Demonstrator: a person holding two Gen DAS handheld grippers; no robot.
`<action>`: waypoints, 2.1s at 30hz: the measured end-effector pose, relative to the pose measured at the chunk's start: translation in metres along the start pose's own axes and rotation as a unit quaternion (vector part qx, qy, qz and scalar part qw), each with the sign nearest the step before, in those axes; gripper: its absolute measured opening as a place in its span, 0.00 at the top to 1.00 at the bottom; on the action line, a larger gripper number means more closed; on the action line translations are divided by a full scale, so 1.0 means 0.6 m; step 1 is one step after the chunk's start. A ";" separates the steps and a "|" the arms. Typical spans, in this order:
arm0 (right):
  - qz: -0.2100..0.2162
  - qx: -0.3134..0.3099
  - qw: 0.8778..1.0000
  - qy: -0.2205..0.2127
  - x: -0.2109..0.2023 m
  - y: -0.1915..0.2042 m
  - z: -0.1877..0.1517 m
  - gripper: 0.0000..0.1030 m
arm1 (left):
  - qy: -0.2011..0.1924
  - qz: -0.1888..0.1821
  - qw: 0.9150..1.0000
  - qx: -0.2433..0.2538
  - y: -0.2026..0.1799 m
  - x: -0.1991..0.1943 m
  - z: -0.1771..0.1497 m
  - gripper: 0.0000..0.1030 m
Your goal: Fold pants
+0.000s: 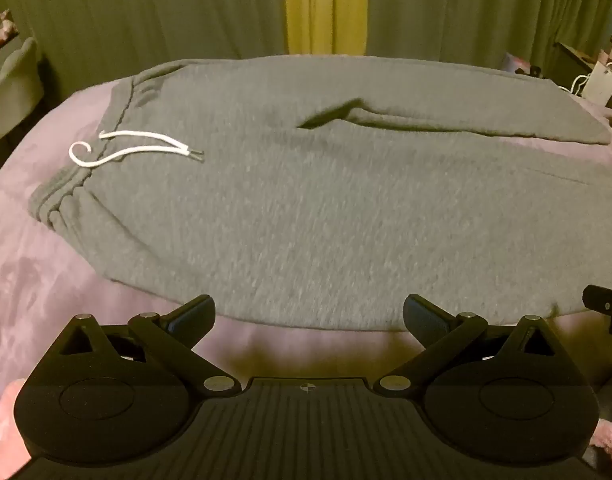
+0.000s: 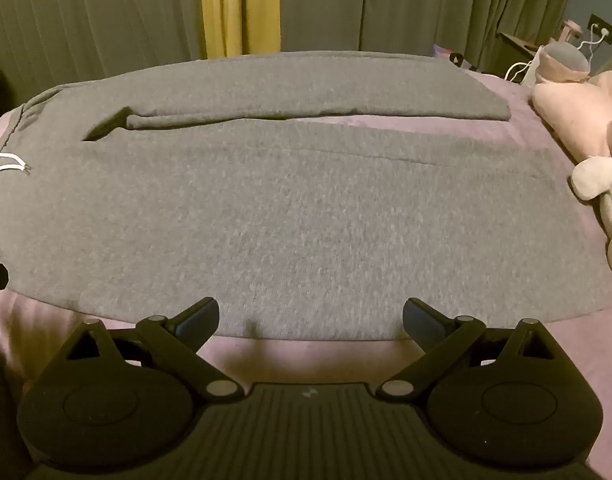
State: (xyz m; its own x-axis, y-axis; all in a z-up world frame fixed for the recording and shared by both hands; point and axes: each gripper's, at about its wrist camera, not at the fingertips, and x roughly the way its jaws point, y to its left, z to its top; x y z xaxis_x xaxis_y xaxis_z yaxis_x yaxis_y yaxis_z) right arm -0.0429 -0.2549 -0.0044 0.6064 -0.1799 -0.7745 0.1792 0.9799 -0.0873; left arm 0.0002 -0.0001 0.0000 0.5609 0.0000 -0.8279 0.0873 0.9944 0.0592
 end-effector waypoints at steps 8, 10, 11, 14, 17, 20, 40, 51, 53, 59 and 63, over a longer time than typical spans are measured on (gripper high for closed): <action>0.000 -0.003 1.000 0.003 0.008 0.004 0.002 0.04 | 0.003 0.000 1.000 -0.001 0.002 0.007 -0.007 0.00; 0.001 -0.003 1.000 0.004 0.009 0.004 0.003 0.04 | 0.008 -0.002 1.000 -0.003 0.003 0.012 -0.006 0.00; 0.001 -0.002 1.000 0.004 0.010 0.004 0.003 0.04 | 0.008 -0.002 1.000 -0.003 0.003 0.013 -0.005 0.00; 0.001 -0.003 1.000 0.005 0.011 0.004 0.004 0.04 | 0.012 -0.001 1.000 -0.003 0.002 0.012 -0.007 0.00; 0.002 -0.002 1.000 0.005 0.013 0.005 0.003 0.04 | 0.009 0.000 1.000 -0.003 0.002 0.014 -0.010 0.00; 0.003 -0.001 1.000 0.005 0.015 0.005 0.002 0.04 | 0.009 0.000 1.000 -0.004 0.002 0.015 -0.009 0.00; 0.003 0.005 1.000 0.020 0.033 0.002 0.005 0.04 | 0.001 -0.028 0.999 -0.030 0.004 0.031 -0.004 0.00; 0.005 0.006 1.000 0.008 0.038 -0.003 0.005 0.04 | 0.002 -0.022 0.999 -0.029 0.007 0.037 0.000 0.00; 0.000 0.005 1.000 0.011 0.043 -0.005 0.005 0.04 | 0.005 -0.021 0.999 -0.032 0.008 0.042 0.001 0.00; -0.009 0.006 1.000 0.029 0.072 -0.011 0.000 0.04 | 0.008 -0.014 0.999 -0.033 0.009 0.057 0.007 0.00; -0.006 0.000 1.000 0.029 0.082 -0.015 0.006 0.04 | 0.000 -0.009 0.999 -0.043 0.016 0.065 0.019 0.00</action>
State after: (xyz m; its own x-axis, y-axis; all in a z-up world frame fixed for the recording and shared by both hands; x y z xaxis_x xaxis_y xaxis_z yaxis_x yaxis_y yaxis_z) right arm -0.0116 -0.2728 -0.0394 0.5581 -0.1859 -0.8087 0.1867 0.9777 -0.0959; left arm 0.0325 0.0080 -0.0254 0.5607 -0.0176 -0.8279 0.0258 0.9997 -0.0038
